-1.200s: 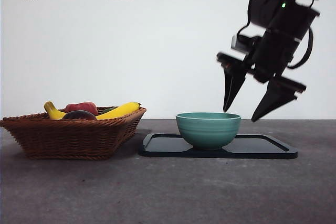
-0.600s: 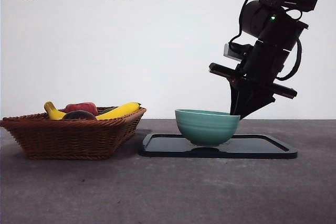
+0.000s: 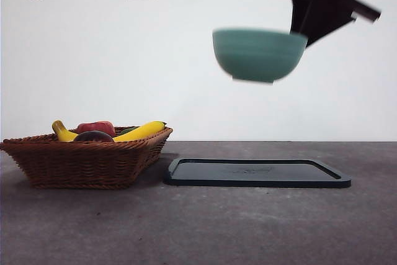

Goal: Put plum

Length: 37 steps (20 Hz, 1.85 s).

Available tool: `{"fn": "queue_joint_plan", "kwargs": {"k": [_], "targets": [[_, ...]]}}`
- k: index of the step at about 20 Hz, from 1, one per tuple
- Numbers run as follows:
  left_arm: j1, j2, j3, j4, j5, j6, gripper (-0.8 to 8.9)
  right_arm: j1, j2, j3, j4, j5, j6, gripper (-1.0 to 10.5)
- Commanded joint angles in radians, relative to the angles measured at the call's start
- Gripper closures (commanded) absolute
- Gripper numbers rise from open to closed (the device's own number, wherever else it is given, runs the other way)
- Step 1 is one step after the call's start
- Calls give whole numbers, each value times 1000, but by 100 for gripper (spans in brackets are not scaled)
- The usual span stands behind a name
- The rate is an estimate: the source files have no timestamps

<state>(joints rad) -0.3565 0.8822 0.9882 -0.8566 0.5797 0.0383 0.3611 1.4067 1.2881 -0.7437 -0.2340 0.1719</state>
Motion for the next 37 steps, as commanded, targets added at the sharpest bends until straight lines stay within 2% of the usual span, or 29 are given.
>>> {"fn": "queue_joint_plan", "kwargs": {"k": [1,6,12,16,19,25,26,29,34,37], "targets": [[-4,6,21,11,5,6,411,28,-88,-65,7,0,-17,938],[-4,6,21,12,5,6,412,100,-232,-279,53,0,-6,938],[-4,6,21,11,5,6,412,206,-203,-468,228,41,55,938],[-4,6,21,11,5,6,412,245,-132,-525,298,65,64,938],[-4,6,21,11,5,6,412,263,-74,-530,325,112,63,938],[-4,6,21,10,5,6,411,266,-42,-531,346,121,64,936],[-4,6,21,11,5,6,412,266,-42,-531,343,120,64,909],[-4,6,21,11,5,6,412,266,-42,-530,340,120,64,686],[-4,6,21,10,5,6,411,266,-77,-525,334,131,76,671],[-4,6,21,11,5,6,412,256,-195,-485,241,131,72,671]]}}
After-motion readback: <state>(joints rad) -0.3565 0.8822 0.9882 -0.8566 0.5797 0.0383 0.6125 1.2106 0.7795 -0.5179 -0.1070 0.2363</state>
